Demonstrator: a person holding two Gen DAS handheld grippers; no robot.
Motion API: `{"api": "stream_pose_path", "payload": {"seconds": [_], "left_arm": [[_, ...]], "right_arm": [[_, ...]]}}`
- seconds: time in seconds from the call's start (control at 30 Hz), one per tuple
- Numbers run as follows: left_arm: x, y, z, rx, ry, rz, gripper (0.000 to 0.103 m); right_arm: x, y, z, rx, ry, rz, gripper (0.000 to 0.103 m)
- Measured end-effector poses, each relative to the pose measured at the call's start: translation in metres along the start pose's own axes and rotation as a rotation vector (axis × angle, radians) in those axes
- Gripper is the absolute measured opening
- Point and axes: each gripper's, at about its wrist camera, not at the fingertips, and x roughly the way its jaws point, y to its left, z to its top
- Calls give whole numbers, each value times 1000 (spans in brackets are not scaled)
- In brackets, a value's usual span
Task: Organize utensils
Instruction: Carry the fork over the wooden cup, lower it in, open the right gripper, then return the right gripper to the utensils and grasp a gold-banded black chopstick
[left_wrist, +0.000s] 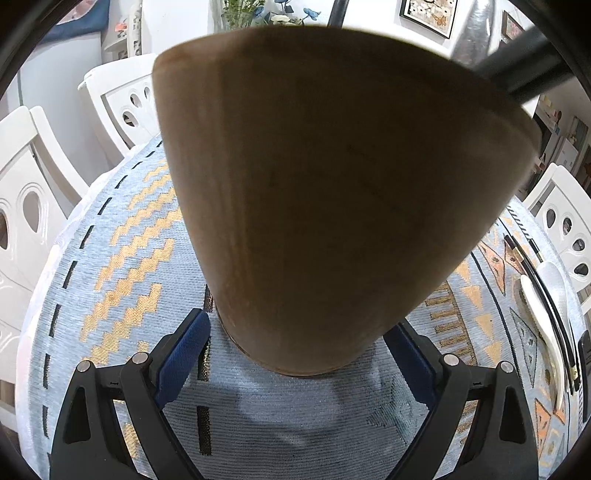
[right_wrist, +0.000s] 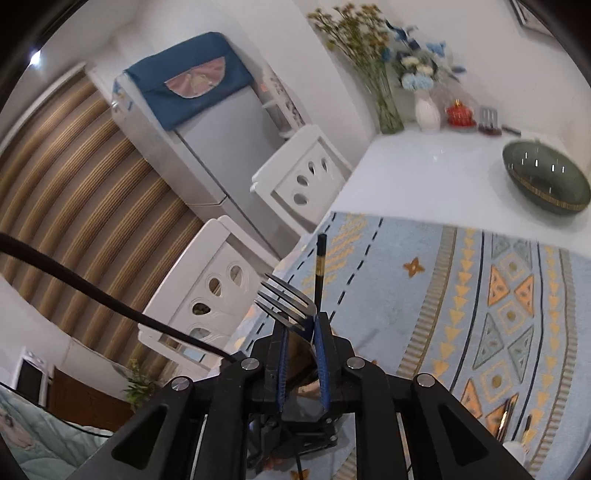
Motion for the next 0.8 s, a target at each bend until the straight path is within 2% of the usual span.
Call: {"api": "stream_pose_path", "payload": {"seconds": [0.07, 0.2, 0.33, 0.43, 0.57, 0.6, 0.67, 0.73, 0.8], "left_arm": [[2, 1, 1, -1, -3, 0, 96], [5, 2, 3, 4, 0, 5, 96], [2, -8, -2, 8, -1, 14, 96], [1, -13, -2, 14, -1, 23, 96], [4, -20, -6, 23, 4, 35, 96], [5, -22, -6, 25, 6, 39, 96], [6, -24, -6, 29, 10, 44, 97], [8, -27, -6, 35, 13, 54, 97], [9, -30, -6, 39, 14, 63, 97]], "right_arm": [[9, 5, -2, -27, 18, 22, 13], [29, 2, -8, -22, 79, 2, 13], [18, -17, -6, 26, 107, 26, 14], [-12, -25, -7, 26, 58, 22, 14], [-76, -37, -21, 21, -68, -68, 15], [-90, -39, -26, 15, -96, -101, 17], [-124, -44, -40, 0, -158, -203, 29], [-150, -48, -54, 2, -217, -276, 56], [-172, -57, -69, 28, -273, -324, 70]]}}
